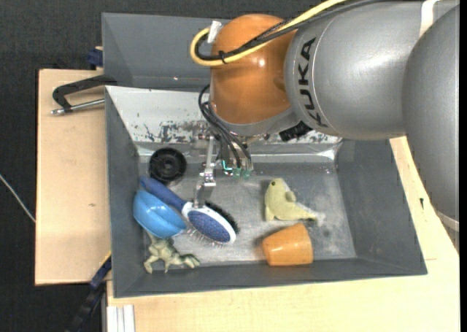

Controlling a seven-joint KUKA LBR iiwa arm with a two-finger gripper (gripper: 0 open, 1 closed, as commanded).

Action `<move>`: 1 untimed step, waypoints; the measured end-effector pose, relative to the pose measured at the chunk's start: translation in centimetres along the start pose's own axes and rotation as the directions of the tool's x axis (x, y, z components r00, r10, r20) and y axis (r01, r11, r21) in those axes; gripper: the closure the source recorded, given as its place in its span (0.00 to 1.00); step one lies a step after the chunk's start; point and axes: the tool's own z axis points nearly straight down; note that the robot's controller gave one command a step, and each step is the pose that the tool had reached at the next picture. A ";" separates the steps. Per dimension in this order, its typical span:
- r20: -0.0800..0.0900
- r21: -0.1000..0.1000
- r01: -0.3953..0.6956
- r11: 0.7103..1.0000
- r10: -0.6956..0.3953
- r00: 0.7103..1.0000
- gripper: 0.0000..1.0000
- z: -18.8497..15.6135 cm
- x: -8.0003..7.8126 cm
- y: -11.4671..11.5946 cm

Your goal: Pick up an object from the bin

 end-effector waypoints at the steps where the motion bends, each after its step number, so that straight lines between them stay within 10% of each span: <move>1: 0.024 0.003 0.019 1.000 -0.019 1.000 0.00 11.6 1.7 3.7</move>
Offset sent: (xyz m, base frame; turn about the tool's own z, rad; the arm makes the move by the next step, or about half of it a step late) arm -0.0250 0.0392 -0.1205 -0.0196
